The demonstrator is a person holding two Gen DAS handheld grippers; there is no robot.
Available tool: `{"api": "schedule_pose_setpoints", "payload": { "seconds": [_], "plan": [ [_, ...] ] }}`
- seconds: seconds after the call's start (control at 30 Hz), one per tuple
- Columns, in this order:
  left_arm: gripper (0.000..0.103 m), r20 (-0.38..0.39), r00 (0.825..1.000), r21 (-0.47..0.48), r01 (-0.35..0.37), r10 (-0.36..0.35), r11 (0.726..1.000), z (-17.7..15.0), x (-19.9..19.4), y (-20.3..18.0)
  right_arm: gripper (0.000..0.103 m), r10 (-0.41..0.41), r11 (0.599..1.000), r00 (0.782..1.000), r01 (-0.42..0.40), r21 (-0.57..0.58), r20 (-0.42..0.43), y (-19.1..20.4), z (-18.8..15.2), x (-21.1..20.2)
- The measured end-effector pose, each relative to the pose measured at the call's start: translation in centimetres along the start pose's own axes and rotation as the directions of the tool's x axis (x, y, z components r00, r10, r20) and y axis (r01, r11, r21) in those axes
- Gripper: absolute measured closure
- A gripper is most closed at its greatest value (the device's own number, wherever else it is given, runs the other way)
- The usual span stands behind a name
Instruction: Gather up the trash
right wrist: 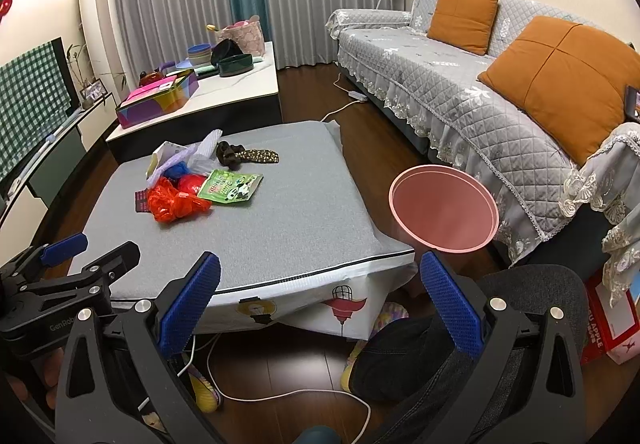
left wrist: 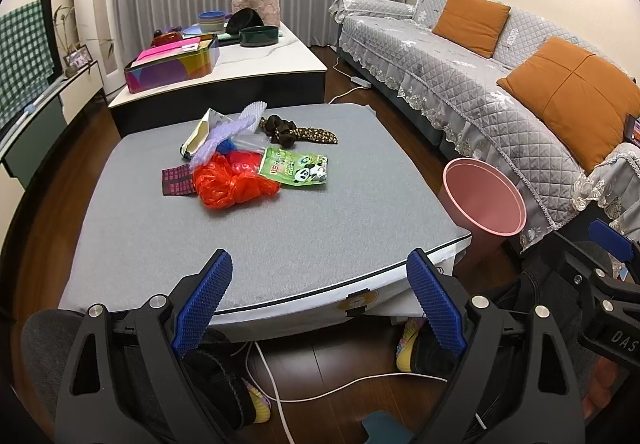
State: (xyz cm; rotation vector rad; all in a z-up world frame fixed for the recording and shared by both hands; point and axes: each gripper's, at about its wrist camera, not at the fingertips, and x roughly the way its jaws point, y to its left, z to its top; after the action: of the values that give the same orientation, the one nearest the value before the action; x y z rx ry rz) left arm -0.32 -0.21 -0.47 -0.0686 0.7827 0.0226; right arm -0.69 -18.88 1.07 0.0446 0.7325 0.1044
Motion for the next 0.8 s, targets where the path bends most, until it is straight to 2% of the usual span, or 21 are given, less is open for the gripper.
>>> {"api": "schedule_pose_setpoints", "payload": {
  "seconds": [0.8],
  "plan": [
    [0.017,-0.011,1.0,0.005,0.001,-0.001,1.0,-0.53,0.42,-0.14,0.005,0.0,1.0,1.0,0.0,-0.002,0.002,-0.05,-0.03,0.0]
  ]
}}
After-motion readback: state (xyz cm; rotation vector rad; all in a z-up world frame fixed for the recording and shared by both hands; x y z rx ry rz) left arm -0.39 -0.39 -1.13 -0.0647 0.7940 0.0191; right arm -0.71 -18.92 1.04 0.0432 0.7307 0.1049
